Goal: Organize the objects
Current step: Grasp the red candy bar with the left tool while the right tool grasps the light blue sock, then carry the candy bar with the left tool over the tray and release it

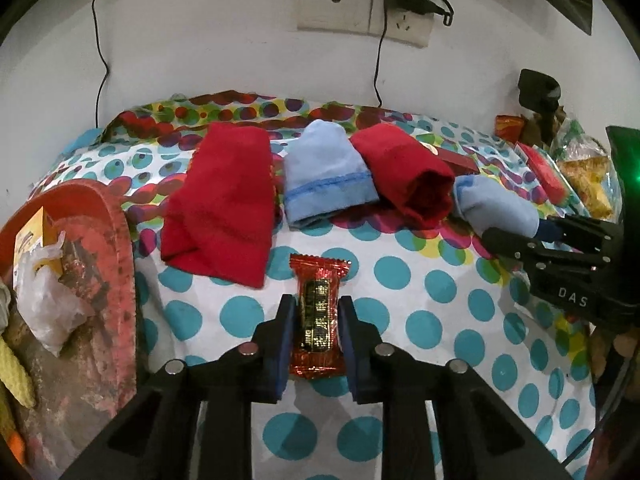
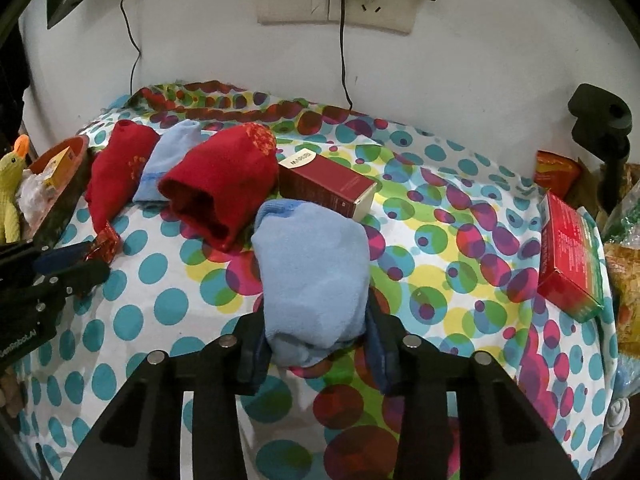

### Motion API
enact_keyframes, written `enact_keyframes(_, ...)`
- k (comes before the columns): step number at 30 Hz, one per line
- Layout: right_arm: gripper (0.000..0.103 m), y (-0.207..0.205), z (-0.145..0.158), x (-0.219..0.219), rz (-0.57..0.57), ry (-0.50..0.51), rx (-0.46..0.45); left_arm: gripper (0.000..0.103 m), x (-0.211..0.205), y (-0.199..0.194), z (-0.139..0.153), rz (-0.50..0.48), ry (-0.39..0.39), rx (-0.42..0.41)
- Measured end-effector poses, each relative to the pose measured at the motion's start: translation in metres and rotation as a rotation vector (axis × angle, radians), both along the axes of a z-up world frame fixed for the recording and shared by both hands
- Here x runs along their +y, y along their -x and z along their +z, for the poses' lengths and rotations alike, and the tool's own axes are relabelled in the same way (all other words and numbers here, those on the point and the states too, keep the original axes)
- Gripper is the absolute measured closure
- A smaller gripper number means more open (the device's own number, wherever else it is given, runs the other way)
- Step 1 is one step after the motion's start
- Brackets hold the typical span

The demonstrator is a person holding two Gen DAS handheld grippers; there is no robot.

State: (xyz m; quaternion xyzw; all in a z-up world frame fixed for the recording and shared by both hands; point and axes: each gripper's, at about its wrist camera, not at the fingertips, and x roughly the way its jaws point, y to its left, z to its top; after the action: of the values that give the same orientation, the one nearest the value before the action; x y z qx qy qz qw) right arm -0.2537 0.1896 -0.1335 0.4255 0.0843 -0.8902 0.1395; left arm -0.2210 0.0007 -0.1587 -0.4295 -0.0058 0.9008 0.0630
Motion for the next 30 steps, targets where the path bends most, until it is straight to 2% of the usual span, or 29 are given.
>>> enact_keyframes(5,0.067,0.0,0.0,0.002,-0.006,-0.004,0.005,0.082,0.006,-0.002,0.001,-0.016,0.029,0.009)
enact_keyframes(9,0.067,-0.003,0.0,-0.003,-0.008,-0.047,0.023,0.081,0.008,-0.005,0.003,-0.01,0.049,0.026)
enact_keyframes(19,0.067,-0.002,-0.001,-0.004,-0.007,-0.059,0.023,0.082,0.014,-0.02,0.013,-0.034,0.027,0.023)
enact_keyframes(30,0.067,-0.003,-0.001,-0.005,-0.007,-0.062,0.025,0.082,0.001,-0.038,0.035,-0.013,-0.016,0.031)
